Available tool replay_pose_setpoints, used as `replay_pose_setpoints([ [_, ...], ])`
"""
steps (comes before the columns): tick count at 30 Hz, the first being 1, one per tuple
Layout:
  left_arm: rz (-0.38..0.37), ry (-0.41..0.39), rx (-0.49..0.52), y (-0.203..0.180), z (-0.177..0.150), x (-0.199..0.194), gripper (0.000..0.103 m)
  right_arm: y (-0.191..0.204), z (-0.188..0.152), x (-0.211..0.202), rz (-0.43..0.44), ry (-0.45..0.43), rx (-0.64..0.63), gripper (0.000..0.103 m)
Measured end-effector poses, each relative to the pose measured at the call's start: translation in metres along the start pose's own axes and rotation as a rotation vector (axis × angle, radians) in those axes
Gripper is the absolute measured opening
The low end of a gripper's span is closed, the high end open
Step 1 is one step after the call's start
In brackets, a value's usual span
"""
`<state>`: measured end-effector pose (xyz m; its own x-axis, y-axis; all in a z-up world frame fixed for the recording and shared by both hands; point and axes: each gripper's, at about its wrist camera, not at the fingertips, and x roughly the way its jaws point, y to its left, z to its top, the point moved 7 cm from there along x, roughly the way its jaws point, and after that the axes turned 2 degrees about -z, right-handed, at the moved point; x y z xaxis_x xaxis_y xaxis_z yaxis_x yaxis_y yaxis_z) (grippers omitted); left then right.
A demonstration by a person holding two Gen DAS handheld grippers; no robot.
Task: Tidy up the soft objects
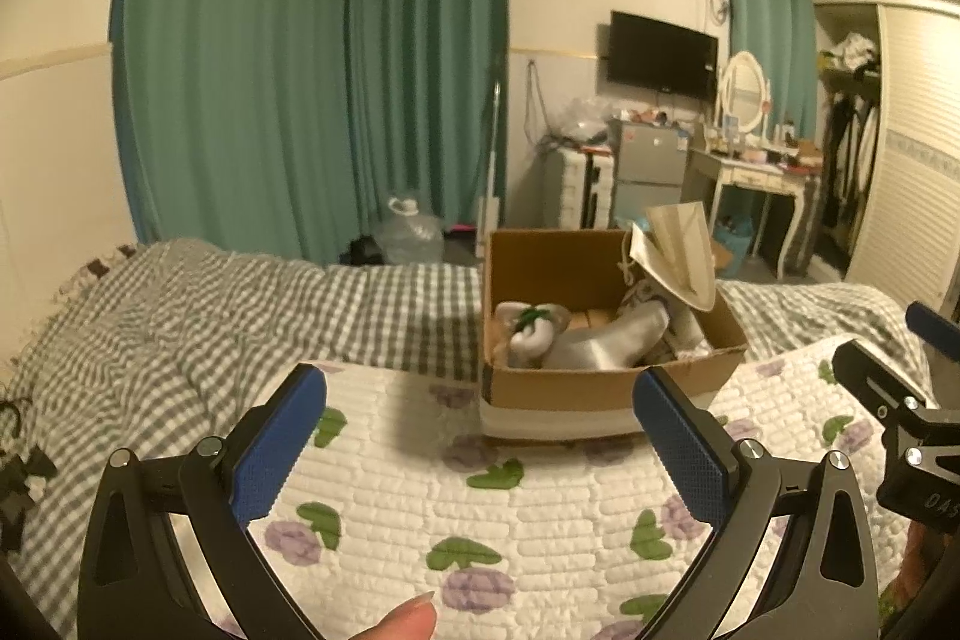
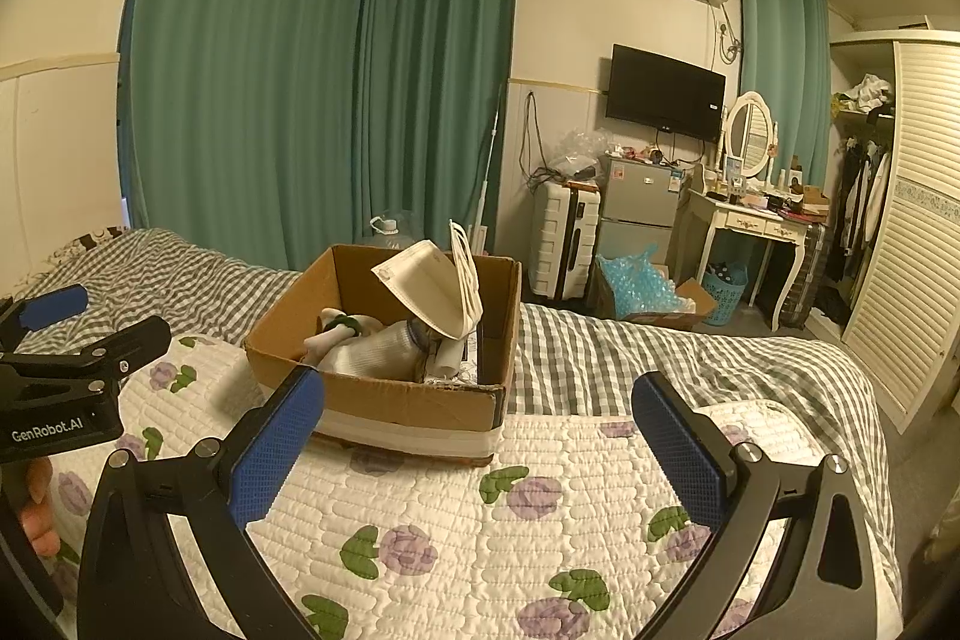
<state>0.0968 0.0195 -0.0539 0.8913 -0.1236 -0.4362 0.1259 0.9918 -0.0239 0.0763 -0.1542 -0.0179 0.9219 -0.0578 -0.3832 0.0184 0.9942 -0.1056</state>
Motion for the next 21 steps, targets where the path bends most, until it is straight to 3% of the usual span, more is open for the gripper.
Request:
replay_pose_setpoints([
  [21,0.021,-0.021,-0.001,0.005,0.0027,-0.0032,0.103,0.0007,-0.0036,0.0009,0.002,0.011,-0.006,0.103],
])
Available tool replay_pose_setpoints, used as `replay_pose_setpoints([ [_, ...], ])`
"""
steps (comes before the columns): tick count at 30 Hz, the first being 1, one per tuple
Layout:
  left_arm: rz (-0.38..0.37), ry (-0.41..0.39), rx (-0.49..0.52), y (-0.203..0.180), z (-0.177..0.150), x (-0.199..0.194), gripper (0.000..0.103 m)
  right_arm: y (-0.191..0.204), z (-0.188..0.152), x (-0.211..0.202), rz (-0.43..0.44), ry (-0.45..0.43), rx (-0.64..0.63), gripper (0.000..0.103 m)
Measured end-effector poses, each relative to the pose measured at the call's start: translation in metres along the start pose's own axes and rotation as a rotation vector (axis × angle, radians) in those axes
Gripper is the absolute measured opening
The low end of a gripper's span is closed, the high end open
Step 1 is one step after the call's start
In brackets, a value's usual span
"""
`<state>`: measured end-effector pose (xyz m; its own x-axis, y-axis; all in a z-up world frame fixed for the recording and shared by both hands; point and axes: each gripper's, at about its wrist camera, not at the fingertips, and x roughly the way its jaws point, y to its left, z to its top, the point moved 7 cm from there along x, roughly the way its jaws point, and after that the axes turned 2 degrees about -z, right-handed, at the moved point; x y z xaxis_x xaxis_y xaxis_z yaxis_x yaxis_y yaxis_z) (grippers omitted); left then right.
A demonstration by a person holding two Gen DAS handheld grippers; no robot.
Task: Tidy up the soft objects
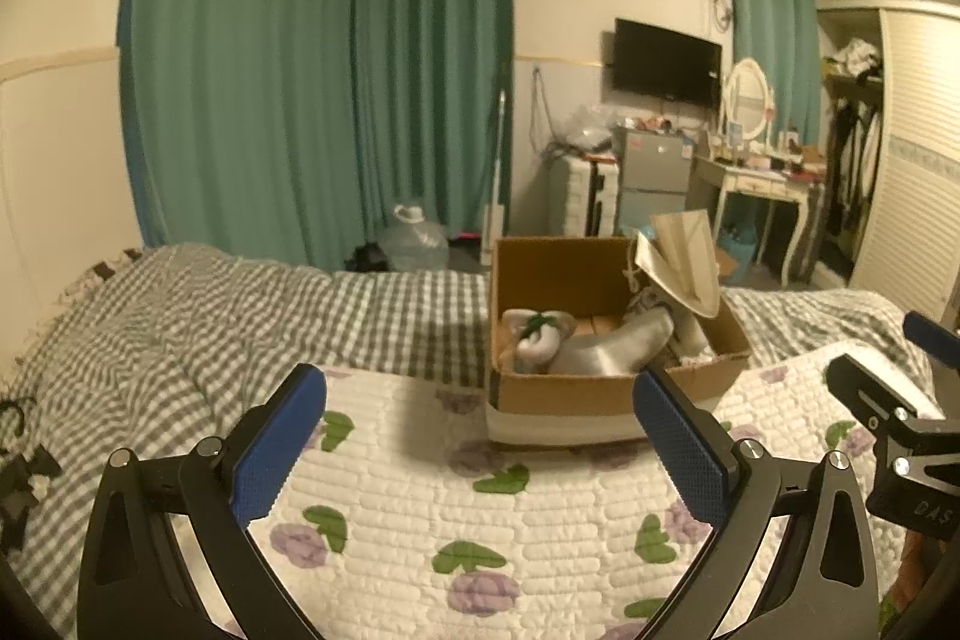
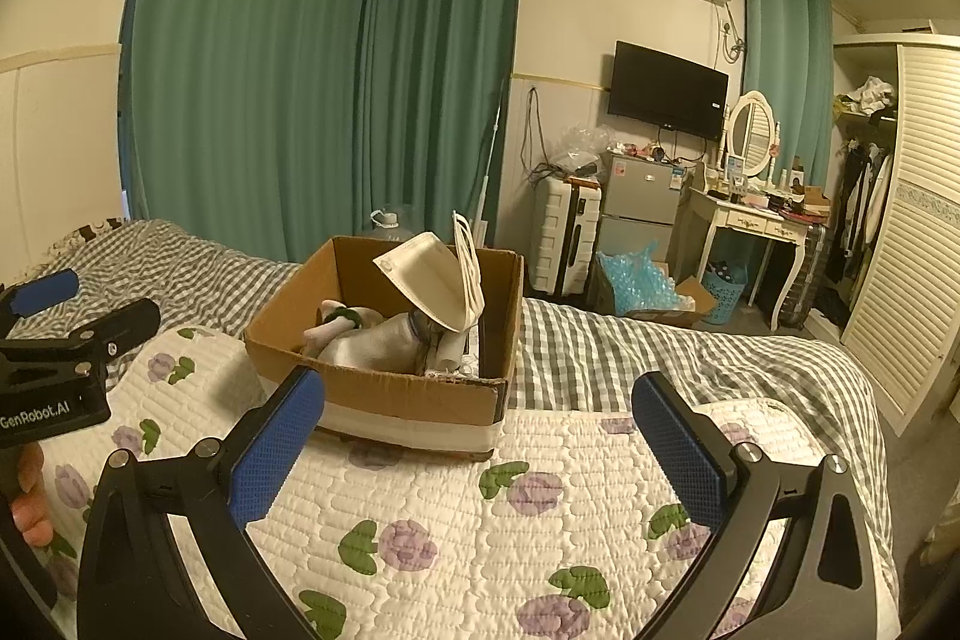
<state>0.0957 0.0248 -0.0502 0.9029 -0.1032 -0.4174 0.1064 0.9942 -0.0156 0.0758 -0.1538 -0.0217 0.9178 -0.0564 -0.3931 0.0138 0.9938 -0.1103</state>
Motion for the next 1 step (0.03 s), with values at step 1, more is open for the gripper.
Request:
replay_pose_setpoints([
  [1,-0.006,0.004,0.005,-0.001,-0.0004,0.0001,0.103,0.0,-0.0003,0.0,0.001,0.001,0.0,0.103],
])
